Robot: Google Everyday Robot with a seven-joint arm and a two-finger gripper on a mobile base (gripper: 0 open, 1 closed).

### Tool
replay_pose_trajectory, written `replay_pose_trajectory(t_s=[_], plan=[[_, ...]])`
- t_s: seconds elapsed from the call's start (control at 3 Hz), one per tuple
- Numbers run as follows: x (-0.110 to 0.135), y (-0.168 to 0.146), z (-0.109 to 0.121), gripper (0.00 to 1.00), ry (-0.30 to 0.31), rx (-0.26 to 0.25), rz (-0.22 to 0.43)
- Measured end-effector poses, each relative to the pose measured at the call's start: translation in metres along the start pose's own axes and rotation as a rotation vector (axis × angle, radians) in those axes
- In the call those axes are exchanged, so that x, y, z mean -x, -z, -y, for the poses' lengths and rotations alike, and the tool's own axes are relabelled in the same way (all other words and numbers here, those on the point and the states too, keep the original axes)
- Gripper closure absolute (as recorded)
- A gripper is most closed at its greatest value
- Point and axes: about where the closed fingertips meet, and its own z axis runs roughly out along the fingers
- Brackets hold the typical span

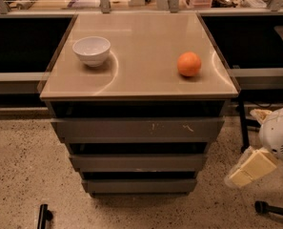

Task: Open bottom drawer

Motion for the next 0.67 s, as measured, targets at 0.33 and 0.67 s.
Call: replay_pose_trajectory(t_s=[0.33,0.67], plan=[[-0.035,-0.051,-0.013,0.0,-0.124,0.053,0.028],[-0.07,-0.119,-0.026,0.0,-0.253,0.085,0.11]])
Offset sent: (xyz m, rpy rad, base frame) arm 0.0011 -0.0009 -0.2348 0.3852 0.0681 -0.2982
